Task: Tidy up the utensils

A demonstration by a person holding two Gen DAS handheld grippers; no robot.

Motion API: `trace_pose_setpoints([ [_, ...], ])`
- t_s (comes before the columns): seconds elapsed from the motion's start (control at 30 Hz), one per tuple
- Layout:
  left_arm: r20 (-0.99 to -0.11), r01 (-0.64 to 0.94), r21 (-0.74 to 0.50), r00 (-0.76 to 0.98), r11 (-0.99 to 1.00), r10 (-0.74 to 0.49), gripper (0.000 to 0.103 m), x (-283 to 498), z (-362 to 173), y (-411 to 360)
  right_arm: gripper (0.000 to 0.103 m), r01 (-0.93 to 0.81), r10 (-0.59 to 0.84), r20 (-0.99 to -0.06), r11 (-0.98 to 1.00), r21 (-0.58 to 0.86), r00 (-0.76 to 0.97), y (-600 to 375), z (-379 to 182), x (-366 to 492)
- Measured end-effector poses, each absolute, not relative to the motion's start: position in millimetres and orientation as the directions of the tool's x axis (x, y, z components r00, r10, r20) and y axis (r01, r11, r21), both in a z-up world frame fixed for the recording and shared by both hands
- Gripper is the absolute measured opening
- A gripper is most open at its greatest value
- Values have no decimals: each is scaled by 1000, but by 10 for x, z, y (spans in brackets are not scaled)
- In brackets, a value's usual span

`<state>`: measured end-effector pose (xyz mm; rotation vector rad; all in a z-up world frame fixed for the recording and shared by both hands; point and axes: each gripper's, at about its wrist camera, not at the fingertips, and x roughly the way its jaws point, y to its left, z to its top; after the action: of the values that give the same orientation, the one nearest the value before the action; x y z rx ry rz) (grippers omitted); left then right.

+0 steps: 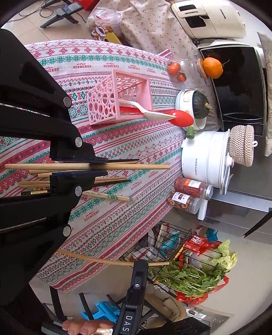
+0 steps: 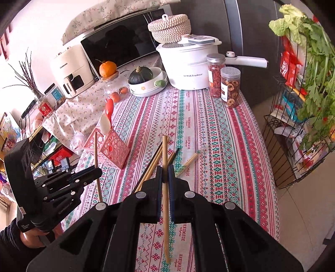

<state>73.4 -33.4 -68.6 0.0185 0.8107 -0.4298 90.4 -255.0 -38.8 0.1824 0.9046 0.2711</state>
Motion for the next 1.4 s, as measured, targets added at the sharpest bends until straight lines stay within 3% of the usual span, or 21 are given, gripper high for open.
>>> trace_pose_setpoints([
  [0.4, -407, 295, -160, 850, 942, -336, 5, 547, 287, 308, 6, -213, 336, -594, 939, 268, 731, -2302, 203, 876],
  [0.6, -319, 235, -156, 907, 960, -274, 5, 626, 477, 522, 6, -222, 356, -573, 931, 291, 739, -2195, 271, 973],
  [0.73, -320, 209, -137, 916, 968, -243, 5, 793, 363, 559, 6, -228, 360, -580, 930, 289, 731, -2097, 238, 1033],
  [1.0, -405, 178, -73, 894, 981, -192, 5, 1186, -49, 489, 6, -234, 360, -597, 931, 280, 717, -1958, 152, 1097],
  [1.23, -506, 179, -146, 832, 973, -229, 6, 1417, -305, 498, 6, -244, 368, -599, 928, 281, 711, -1905, 125, 1112],
  [1.3, -516, 180, -195, 817, 964, -257, 20, 1432, -315, 536, 6, -252, 377, -593, 925, 286, 711, -1894, 146, 1111],
  [1.37, -524, 181, -238, 804, 954, -283, 61, 1414, -299, 569, 6, -259, 384, -582, 921, 290, 716, -1885, 180, 1097],
  [1.4, -520, 177, -259, 803, 950, -292, 70, 1385, -284, 599, 6, -262, 388, -577, 920, 292, 719, -1879, 200, 1089],
])
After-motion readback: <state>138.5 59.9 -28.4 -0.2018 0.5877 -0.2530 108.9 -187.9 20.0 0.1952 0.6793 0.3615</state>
